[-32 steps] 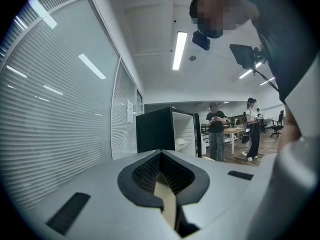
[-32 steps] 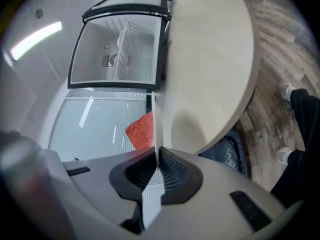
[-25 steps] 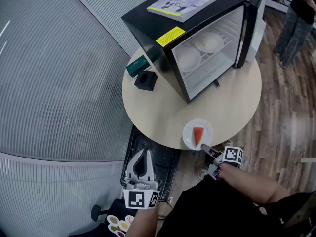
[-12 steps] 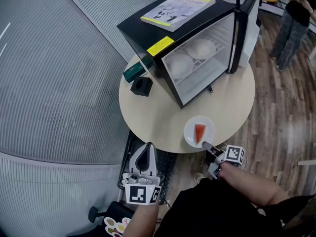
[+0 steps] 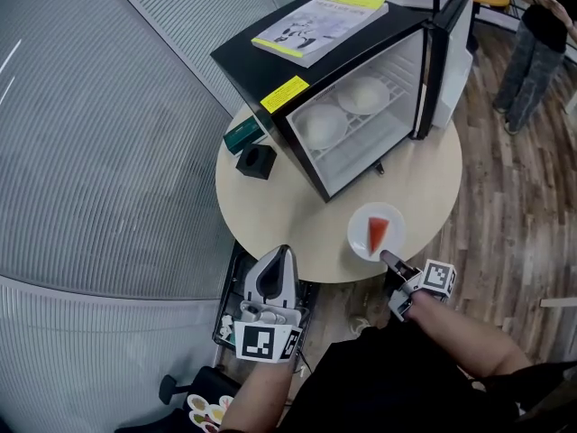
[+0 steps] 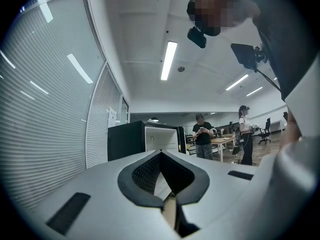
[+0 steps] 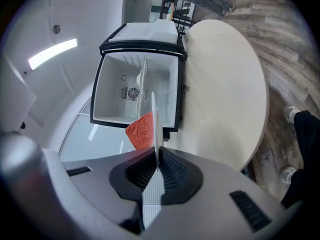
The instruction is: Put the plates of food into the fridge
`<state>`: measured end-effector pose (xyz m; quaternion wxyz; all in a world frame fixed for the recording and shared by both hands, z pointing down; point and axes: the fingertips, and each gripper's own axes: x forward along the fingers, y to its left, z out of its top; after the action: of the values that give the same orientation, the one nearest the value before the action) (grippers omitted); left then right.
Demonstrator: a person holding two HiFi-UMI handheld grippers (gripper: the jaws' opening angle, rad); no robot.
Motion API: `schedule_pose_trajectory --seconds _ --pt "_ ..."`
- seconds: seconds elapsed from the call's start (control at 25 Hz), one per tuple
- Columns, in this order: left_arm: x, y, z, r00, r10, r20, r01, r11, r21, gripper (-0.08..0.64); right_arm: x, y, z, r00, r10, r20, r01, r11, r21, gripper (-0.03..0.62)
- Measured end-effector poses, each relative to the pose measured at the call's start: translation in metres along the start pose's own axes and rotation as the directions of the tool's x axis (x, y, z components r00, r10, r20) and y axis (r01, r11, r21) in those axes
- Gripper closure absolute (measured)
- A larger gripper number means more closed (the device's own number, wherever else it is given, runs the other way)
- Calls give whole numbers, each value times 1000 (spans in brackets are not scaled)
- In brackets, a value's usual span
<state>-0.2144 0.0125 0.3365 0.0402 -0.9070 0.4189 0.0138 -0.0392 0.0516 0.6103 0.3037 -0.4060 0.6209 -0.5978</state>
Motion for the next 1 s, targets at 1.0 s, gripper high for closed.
schedule_pose_trajectory --seconds 1.0 --pt "90 -39 8 994 -102 37 102 995 -14 558 -33 23 120 985 18 170 -21 1000 18 574"
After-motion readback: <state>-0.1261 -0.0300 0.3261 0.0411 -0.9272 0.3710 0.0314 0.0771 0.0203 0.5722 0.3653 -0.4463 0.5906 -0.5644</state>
